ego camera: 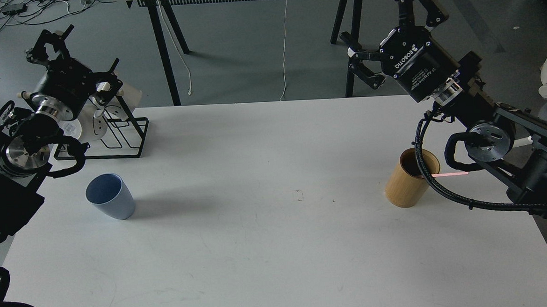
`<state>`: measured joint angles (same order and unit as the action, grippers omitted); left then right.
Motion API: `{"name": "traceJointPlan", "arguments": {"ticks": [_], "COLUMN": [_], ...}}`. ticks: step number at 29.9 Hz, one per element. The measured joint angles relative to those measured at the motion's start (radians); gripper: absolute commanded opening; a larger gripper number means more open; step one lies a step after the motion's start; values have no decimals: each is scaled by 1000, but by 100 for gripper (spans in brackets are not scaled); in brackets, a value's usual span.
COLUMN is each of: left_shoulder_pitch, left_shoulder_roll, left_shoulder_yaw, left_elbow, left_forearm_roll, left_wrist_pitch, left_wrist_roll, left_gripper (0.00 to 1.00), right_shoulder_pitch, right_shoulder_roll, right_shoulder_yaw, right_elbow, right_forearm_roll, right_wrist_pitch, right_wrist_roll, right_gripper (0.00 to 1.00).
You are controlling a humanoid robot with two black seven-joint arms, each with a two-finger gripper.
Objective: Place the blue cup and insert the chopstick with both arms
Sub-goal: 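Swing the left arm out and back down toward the blue cup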
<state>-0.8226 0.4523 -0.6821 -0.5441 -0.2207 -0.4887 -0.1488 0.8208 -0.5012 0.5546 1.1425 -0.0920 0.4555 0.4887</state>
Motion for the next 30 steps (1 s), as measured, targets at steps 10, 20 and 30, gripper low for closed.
{"name": "traceJointPlan", "arguments": {"ticks": [10,20,30], "left_shoulder_pitch": [-24,-46,-99], "left_shoulder_roll": [-43,-57,46], "left_shoulder_yaw": [-12,-168,-151], "left_elbow": [0,6,-171], "left_forearm_roll": [2,-4,8], "left_wrist_pitch": [0,0,0], "left_wrist_roll": [-3,-13,-10], "left_gripper": [100,100,100], "right_shoulder_pitch": [-9,-7,-7], "right_shoulder_roll": [-2,2,0], "right_shoulder_yaw": [8,24,42], "right_elbow": [0,-3,-4], "right_forearm_roll": [0,0,0], "right_wrist_pitch": [-2,-3,-2], "right_wrist_roll": [0,0,0], "right_gripper": [99,99,99]}}
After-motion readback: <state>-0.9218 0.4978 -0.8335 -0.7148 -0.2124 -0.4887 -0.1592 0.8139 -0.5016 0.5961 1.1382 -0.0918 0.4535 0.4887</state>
